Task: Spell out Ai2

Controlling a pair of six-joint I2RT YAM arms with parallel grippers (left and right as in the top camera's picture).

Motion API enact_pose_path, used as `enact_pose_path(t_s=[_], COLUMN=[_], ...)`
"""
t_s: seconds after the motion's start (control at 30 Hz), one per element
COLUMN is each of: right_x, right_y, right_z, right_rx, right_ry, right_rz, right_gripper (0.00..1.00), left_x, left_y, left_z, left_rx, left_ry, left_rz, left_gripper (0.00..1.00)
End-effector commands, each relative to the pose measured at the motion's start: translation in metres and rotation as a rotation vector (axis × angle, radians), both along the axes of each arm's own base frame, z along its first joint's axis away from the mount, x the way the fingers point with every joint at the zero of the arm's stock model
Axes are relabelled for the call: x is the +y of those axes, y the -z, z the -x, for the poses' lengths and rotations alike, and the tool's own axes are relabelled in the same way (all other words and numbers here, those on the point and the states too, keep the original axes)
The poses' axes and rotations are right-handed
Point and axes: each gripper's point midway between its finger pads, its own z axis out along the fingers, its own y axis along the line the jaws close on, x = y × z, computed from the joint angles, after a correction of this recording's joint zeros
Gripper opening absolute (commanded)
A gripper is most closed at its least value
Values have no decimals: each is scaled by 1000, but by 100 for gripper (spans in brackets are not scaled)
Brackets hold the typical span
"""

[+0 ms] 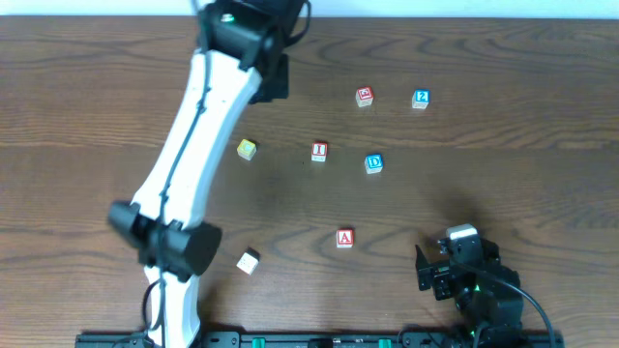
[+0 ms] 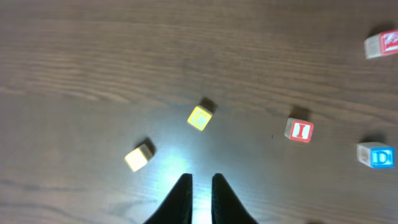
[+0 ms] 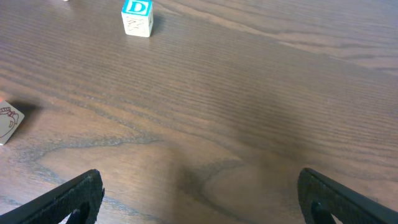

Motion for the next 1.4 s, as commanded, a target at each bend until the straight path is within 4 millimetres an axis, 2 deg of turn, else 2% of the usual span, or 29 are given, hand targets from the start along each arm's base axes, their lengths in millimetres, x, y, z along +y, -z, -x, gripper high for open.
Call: enact_pose_path(t_s=[0.0,0.2,0.37,0.5,0.57,0.67,0.83,0.93,1.07,1.27,1.33,1.37], right_x=[3,3,3,3,3,3,3,3,3,3,3,3], right_y=[3,3,3,3,3,3,3,3,3,3,3,3], right_z=[1,1,1,1,1,1,1,1,1,1,1,1], right_rx=[3,3,3,3,3,3,3,3,3,3,3,3], right_ry=[-21,-21,-21,-21,-20,-21,-21,-21,-21,-21,-21,-21], right_rz=[5,5,5,5,6,5,5,5,5,5,5,5], right_gripper=[99,99,99,99,99,99,99,99,99,99,99,99], left_x=[16,44,66,84,92,107,120,124,127,128,127,126], left_y=[-29,-75,-117,-133,-134,-122,-99,-72,-39,7,16,19], left_z=[12,51,102,138,153,182,213,231,242,244,243,242], left_rx=[-55,-132,-239,-316,-341,-368,-409,-385,-321,-208,-192,-187], left_ry=[-17,-67,-69,-77,-82,-90,-92,-81,-113,-158,-156,-154], left_rz=[-3,-9,39,61,60,60,80,92,87,52,48,50], left_gripper=[8,6,6,11,11,12,19,22,23,23,28,35])
